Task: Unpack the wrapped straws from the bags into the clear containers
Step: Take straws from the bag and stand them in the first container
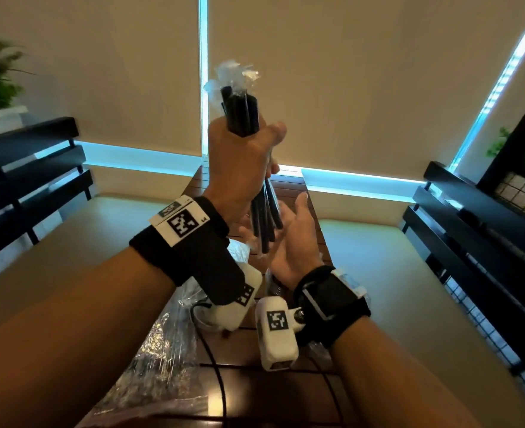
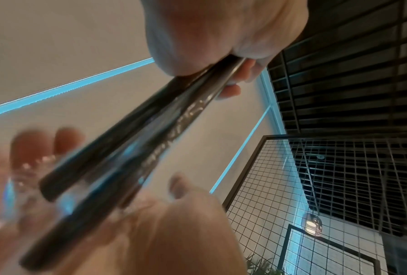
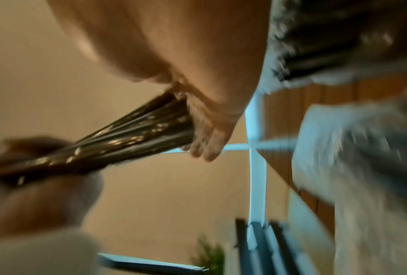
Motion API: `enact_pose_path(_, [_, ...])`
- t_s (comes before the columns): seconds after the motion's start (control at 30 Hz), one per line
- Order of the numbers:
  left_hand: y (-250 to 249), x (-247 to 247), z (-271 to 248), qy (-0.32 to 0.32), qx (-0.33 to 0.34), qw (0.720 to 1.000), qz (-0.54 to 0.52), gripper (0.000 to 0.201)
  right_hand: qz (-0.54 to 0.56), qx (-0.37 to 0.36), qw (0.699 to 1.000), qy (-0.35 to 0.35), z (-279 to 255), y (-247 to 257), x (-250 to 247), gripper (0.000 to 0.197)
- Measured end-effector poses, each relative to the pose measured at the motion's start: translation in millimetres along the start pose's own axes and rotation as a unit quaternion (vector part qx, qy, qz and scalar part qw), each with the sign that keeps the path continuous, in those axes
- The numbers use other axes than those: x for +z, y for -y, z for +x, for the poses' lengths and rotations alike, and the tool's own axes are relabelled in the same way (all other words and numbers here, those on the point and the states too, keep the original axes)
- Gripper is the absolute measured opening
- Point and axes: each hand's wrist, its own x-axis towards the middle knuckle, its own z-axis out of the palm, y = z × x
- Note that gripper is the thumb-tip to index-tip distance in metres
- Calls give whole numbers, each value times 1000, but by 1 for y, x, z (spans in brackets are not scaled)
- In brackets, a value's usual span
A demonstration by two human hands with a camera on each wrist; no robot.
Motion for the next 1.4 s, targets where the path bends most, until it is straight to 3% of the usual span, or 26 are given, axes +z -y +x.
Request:
enact_pose_path(0.03, [2, 0, 3, -6, 3, 1000, 18, 31, -122, -63, 990, -33, -2, 3, -1, 57])
enact_pose_path(0.07, [6, 0, 3, -13, 1, 999, 33, 28, -244, -144, 956, -75, -4, 7, -9, 47])
enact_pose_path(0.13, [17, -3, 5, -35, -9, 997, 63, 24, -416, -265, 860, -133, -1, 10, -29, 39])
enact_pose_path(0.2, [35, -7, 2, -49, -34, 995, 84, 25, -542, -236, 796, -129, 2, 10, -53, 68])
enact_pose_path(0.27, [50, -10, -2, -54, -70, 991, 102, 25, -633, -136, 755, -105, 2, 5, -69, 105])
enact_pose_path(0.37, [69, -9, -7, -59, -110, 986, 114, 27, -688, -38, 717, -100, 7, -11, -85, 141])
enact_pose_path(0.43, [80, -5, -9, -71, -120, 983, 117, 31, -680, -29, 722, -124, 12, -22, -89, 147])
enact_pose_path(0.53, [93, -1, -10, -103, -136, 978, 116, 32, -599, -56, 781, -169, 13, -35, -92, 143])
enact_pose_path(0.67, [108, 4, -9, -140, -158, 972, 104, 29, -546, -61, 812, -198, 16, -45, -97, 137])
enact_pose_path(0.77, [117, 6, -8, -167, -173, 965, 102, 27, -533, -36, 817, -217, 20, -53, -98, 126])
enact_pose_path(0.9, [130, 5, -6, -197, -189, 958, 93, 23, -529, -61, 818, -217, 24, -61, -98, 78])
enact_pose_path(1.0, [141, 1, -5, -217, -191, 954, 86, 18, -530, -78, 817, -216, 26, -67, -99, 54])
enact_pose_path(1.27, [161, -9, 1, -228, -205, 944, 120, 17, -539, -72, 820, -181, 24, -62, -103, 44])
enact_pose_path(1.4, [161, 2, 3, -131, -174, 958, 187, 21, -516, -59, 840, -155, 23, -61, -101, 37])
